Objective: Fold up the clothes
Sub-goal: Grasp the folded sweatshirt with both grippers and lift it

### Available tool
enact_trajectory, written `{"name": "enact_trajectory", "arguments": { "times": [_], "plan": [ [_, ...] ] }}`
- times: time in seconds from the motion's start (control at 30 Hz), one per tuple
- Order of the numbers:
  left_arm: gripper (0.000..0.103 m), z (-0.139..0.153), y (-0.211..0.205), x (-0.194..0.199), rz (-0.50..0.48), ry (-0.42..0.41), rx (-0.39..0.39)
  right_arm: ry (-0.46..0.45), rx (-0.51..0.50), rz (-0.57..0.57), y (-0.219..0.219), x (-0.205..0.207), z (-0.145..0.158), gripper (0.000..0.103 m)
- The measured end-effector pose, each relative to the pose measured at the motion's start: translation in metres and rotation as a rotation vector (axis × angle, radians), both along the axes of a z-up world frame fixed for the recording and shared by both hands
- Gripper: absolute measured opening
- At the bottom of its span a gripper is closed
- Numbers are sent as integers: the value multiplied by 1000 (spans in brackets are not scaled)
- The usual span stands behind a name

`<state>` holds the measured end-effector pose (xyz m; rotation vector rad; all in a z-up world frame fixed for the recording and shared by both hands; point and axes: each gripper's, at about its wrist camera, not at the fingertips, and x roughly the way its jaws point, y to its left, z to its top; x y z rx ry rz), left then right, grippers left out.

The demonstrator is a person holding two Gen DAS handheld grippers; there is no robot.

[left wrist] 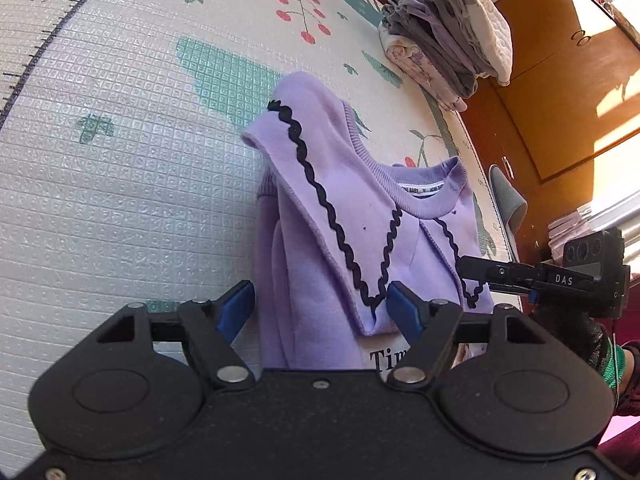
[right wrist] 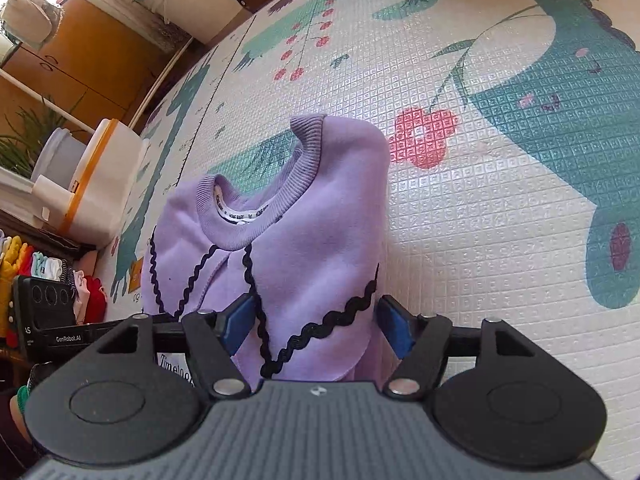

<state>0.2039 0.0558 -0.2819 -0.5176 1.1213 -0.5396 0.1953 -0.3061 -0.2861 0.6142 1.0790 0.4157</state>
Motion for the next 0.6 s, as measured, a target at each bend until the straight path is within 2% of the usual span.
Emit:
{"name": "enact_trajectory", "arguments": {
  "times": [0.07,0.17,0.2,0.23,0.4,0.47,0.6],
  "plan": [
    [73,-2,1,1,25,11,-27,-11,5,7,1,0,-2,73],
    [71,-1,3,-1,54,18,-52,-5,22,-2,1,0,-3,67],
    [62,-1,4,-3,64,23,-55,5,33,-3,3,-1,-4,58],
    [41,-3,3,-3,67,49,-77,17,43,-1,5,-1,-4,56],
    [35,-7,5,-18,121,99,-133,64,72,48,17,-5,-2,46],
    [33,-3,13,-27,151,91,-154,75,76,81,22,-4,3,43],
    [32,13,39,-55,264,64,-202,78,84,213,51,9,34,42]
  ]
}}
